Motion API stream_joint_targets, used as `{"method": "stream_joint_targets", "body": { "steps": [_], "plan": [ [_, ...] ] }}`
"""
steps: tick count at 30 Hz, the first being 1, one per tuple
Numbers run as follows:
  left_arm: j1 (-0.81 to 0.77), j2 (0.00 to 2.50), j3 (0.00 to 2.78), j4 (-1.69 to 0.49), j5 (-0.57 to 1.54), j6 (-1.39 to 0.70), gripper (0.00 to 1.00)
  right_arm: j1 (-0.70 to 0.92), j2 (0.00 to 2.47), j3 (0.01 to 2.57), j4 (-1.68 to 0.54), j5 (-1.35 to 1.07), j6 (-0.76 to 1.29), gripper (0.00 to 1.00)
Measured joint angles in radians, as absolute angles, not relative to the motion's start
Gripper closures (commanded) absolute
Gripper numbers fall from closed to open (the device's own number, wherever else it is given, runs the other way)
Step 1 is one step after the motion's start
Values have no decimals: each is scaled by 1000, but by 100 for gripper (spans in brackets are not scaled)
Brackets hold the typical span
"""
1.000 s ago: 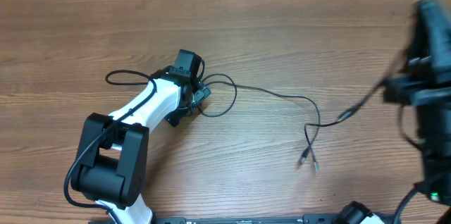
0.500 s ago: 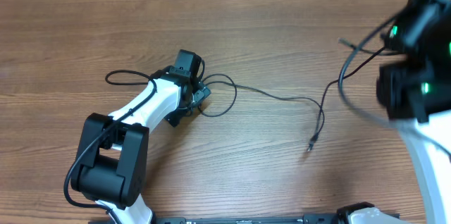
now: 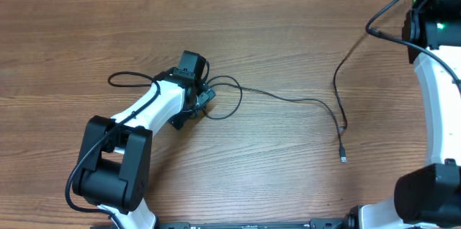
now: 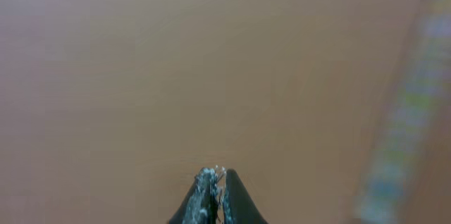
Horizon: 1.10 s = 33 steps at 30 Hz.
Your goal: Untangle cables
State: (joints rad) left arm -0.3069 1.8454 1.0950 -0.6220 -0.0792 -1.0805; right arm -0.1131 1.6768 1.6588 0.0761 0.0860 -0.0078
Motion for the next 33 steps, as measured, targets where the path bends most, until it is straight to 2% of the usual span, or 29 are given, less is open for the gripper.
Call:
{"method": "stream_joint_targets", "body": {
  "steps": [4, 10, 16, 20, 23, 28, 33],
  "plan": [
    [-307, 1845, 1095, -622, -79, -1081, 0, -102, 1668, 1663, 293, -70, 84, 96],
    [-307, 1845, 1095, -622, -79, -1081, 1, -104, 1658, 1664, 352, -12, 98, 96],
    [-307, 1845, 1095, -622, -79, -1081, 1, -114, 1659, 1664, 465, 93, -147, 96],
    [-307, 1845, 1095, -622, -79, -1081, 1, -199, 1695, 1673, 550, 145, -272, 96],
    [-307, 1845, 1095, -622, -79, -1081, 1, -315, 1762, 1705, 430, 190, -309, 96],
    [-307, 1845, 1095, -622, -79, -1081, 1, -462, 1893, 1744, 23, 182, -229, 96],
    [-307, 1845, 1095, -622, -79, -1081, 1, -505, 2083, 1746, -250, 70, -179, 96]
  ]
}}
